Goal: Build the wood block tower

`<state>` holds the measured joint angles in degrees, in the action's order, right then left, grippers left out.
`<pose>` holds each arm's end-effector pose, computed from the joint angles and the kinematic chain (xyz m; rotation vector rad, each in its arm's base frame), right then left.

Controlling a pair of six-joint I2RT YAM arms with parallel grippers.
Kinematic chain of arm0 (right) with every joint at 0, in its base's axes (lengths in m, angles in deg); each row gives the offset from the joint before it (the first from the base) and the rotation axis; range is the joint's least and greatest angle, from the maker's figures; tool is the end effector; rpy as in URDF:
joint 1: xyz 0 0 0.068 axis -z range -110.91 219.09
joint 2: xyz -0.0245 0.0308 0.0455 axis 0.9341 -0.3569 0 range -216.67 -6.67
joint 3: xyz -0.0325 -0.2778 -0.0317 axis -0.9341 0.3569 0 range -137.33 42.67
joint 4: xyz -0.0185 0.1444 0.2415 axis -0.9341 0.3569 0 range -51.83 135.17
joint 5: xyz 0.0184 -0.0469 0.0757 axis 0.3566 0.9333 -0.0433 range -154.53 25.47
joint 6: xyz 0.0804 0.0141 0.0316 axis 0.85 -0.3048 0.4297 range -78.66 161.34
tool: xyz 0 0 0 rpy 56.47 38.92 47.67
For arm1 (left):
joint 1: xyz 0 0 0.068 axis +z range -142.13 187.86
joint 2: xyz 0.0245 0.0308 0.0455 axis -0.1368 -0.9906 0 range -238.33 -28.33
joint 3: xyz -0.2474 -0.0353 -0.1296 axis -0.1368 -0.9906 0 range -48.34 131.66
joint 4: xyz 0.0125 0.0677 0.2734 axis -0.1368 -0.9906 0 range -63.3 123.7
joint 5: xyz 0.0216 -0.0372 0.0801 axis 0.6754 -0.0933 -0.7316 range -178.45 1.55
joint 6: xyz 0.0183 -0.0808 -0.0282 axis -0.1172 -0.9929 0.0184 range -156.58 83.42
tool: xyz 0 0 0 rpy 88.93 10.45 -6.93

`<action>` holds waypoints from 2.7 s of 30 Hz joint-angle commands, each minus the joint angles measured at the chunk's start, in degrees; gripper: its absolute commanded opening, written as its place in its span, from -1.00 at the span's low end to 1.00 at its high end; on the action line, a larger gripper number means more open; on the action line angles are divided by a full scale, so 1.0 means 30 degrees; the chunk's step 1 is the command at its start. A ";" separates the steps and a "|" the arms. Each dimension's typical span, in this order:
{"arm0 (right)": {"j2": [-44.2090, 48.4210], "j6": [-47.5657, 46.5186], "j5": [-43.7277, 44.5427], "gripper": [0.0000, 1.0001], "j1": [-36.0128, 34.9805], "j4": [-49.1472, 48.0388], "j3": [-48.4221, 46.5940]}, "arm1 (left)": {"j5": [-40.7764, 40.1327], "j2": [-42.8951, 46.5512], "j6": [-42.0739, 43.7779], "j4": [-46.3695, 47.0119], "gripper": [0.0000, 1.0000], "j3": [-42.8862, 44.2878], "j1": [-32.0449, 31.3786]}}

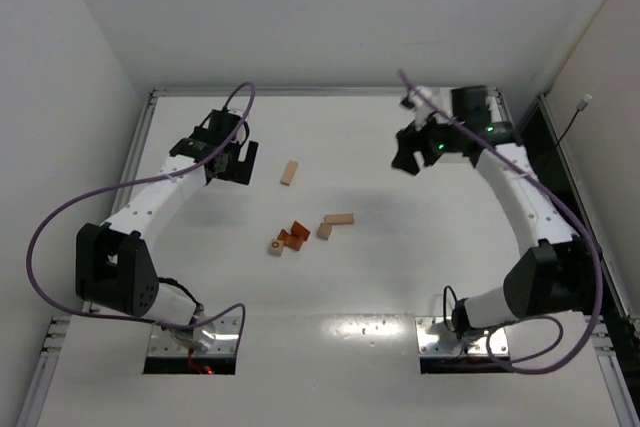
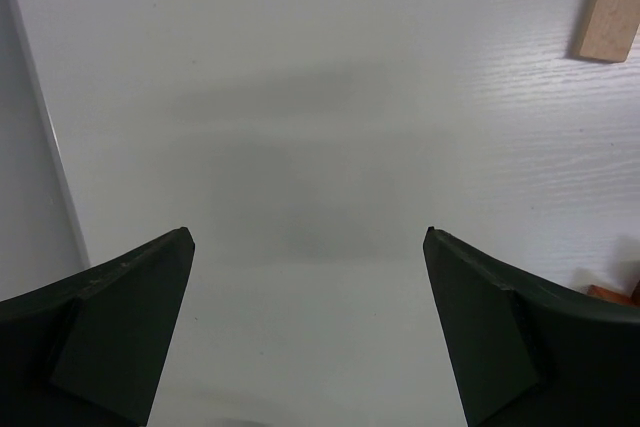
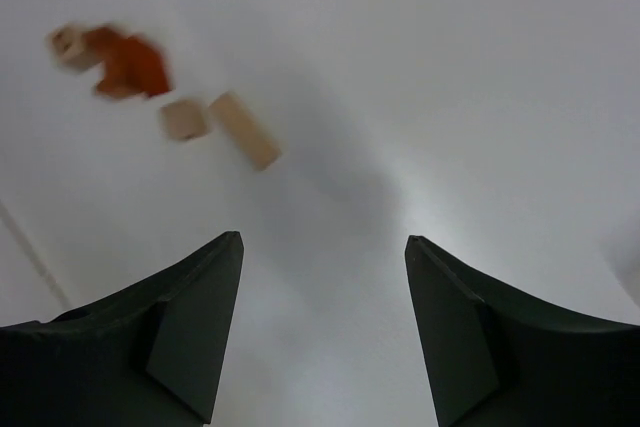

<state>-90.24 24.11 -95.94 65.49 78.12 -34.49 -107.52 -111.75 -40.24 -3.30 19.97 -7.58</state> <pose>0.3549 0.0628 0.3131 -0.6637 2.1926 0.5275 0.3464 -0.0694 0.2568 0.1097 2.4271 0.2634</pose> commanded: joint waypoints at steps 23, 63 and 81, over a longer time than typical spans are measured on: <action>-0.6391 -1.0076 0.1067 0.11 -0.9231 0.2125 -0.0647 | -0.0438 0.2581 -0.0069 0.0231 0.98 -0.0916 0.0868; -1.0549 -1.0427 0.5258 -0.09 -1.0989 -0.0512 -0.0323 | 0.0292 0.0472 -0.0244 0.0231 0.98 0.0783 0.2569; -1.2221 -0.9639 0.6518 -1.00 -1.1780 0.1012 -0.1729 | 0.0292 -0.0116 -0.0069 0.0583 0.98 0.1164 0.3097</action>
<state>-125.61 -5.57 -76.73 30.56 79.84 -38.10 -106.89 -112.49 -40.26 -2.82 21.26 0.99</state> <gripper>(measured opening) 0.254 0.991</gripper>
